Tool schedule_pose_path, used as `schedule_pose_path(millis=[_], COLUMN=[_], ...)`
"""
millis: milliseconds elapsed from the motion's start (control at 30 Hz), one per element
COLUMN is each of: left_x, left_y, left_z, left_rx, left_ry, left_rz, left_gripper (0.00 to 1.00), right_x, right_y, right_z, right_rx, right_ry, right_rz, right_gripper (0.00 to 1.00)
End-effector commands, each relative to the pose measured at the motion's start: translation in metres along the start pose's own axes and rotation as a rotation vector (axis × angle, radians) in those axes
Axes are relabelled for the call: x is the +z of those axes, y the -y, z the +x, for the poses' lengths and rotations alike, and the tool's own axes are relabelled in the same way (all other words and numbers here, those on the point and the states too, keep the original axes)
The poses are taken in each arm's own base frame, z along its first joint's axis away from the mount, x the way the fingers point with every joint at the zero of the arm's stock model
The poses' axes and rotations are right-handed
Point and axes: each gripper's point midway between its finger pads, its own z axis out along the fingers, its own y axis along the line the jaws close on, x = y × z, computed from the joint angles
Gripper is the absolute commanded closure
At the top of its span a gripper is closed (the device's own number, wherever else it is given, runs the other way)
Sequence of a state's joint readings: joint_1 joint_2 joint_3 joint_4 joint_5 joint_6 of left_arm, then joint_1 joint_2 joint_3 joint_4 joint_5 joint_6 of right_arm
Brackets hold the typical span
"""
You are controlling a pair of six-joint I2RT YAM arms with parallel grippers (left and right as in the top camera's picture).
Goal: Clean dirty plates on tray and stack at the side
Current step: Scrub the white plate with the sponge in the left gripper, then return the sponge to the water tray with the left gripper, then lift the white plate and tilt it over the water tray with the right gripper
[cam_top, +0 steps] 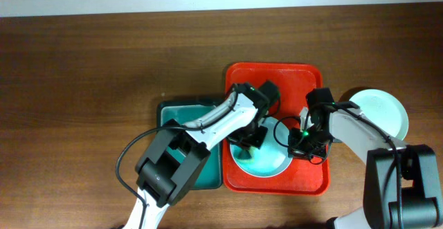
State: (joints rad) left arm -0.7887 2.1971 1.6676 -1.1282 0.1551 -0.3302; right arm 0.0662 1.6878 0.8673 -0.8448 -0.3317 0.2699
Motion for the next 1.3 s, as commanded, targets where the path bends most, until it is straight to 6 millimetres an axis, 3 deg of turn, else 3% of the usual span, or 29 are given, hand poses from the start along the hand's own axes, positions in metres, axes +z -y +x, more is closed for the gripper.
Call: schedule_pose_path(millis=[0, 67, 167, 233, 267, 333, 400, 433, 500, 567, 633, 733, 767, 800, 867, 900, 967, 1033, 1100, 1133, 1233, 1267], left_x=[-0.042, -0.076, -0.132, -0.178, -0.195, -0.207, -0.194, -0.184, -0.122, -0.082, -0.063, -0.063, -0.064, -0.067, -0.082, -0.095, -0.129, -0.159, -0.191, -0.207, -0.248, -0.257], left_y=[-0.038, -0.020, -0.001, -0.030, -0.063, -0.110, -0.157, -0.161, -0.159, -0.148, -0.145, -0.147, -0.146, -0.143, -0.141, -0.139, -0.136, -0.135, -0.144, -0.154, -0.191, -0.200], left_z=[-0.027, -0.031, -0.018, 0.000, 0.010, 0.023, 0.030, 0.031, 0.037, 0.042, 0.047, 0.048, 0.048, 0.047, 0.046, 0.045, 0.047, 0.054, 0.065, 0.073, 0.102, 0.115], left_rx=[-0.057, -0.047, -0.038, -0.083, -0.140, -0.226, -0.312, -0.331, -0.345, -0.353, -0.362, -0.367, -0.366, -0.364, -0.357, -0.352, -0.340, -0.336, -0.364, -0.393, -0.514, -0.553], left_ry=[0.162, 0.235, 0.311, 0.391, 0.427, 0.437, 0.399, 0.382, 0.292, 0.246, 0.222, 0.226, 0.228, 0.235, 0.281, 0.321, 0.422, 0.512, 0.614, 0.670, 0.824, 0.857], left_rz=[-0.159, -0.065, 0.107, 0.085, -0.013, -0.168, -0.302, -0.293, -0.185, -0.066, -0.015, -0.013, -0.004, 0.009, 0.021, 0.028, 0.043, 0.056, 0.064, 0.062, 0.035, 0.024], left_gripper=[1.00, 1.00, 1.00, 1.00, 1.00, 1.00, 1.00, 1.00, 1.00, 1.00, 1.00, 1.00, 0.97, 0.81, 0.64, 0.58, 0.36, 0.29, 0.18, 0.01, 0.01, 0.01], right_x=[0.009, 0.009, 0.009, 0.009, 0.009, 0.009, 0.009, 0.009, 0.009, 0.009, 0.009, 0.009, 0.009, 0.009, 0.004, -0.008, -0.040, -0.070, -0.098, -0.107, -0.118, -0.116], right_y=[0.019, 0.020, 0.020, 0.020, 0.020, 0.020, 0.018, 0.018, 0.018, 0.017, 0.016, 0.016, 0.017, 0.017, 0.015, 0.011, 0.006, -0.001, -0.023, -0.038, -0.103, -0.139], right_z=[0.007, 0.008, 0.009, 0.009, 0.009, 0.009, 0.003, 0.002, 0.001, -0.002, -0.004, -0.004, -0.005, -0.005, -0.004, -0.005, -0.009, -0.012, -0.011, -0.011, -0.009, -0.007], right_rx=[0.016, 0.017, 0.018, 0.018, 0.018, 0.018, 0.011, 0.009, 0.008, 0.004, 0.002, 0.001, -0.003, -0.003, -0.011, -0.028, -0.046, -0.083, -0.169, -0.222, -0.411, -0.481], right_ry=[-0.029, -0.033, -0.036, -0.036, -0.036, -0.035, -0.013, -0.008, -0.004, 0.007, 0.017, 0.017, 0.021, 0.020, 0.022, 0.035, 0.088, 0.150, 0.207, 0.232, 0.315, 0.380], right_rz=[0.088, 0.089, 0.089, 0.089, 0.089, 0.089, 0.083, 0.081, 0.081, 0.078, 0.075, 0.075, 0.078, 0.077, 0.077, 0.075, 0.115, 0.168, 0.202, 0.212, 0.166, 0.120], right_gripper=[0.96, 0.96, 0.96, 0.96, 0.96, 0.96, 0.96, 0.96, 0.96, 0.96, 0.96, 0.96, 0.96, 0.96, 0.96, 0.96, 0.96, 0.96, 0.96, 0.96, 0.96, 0.96])
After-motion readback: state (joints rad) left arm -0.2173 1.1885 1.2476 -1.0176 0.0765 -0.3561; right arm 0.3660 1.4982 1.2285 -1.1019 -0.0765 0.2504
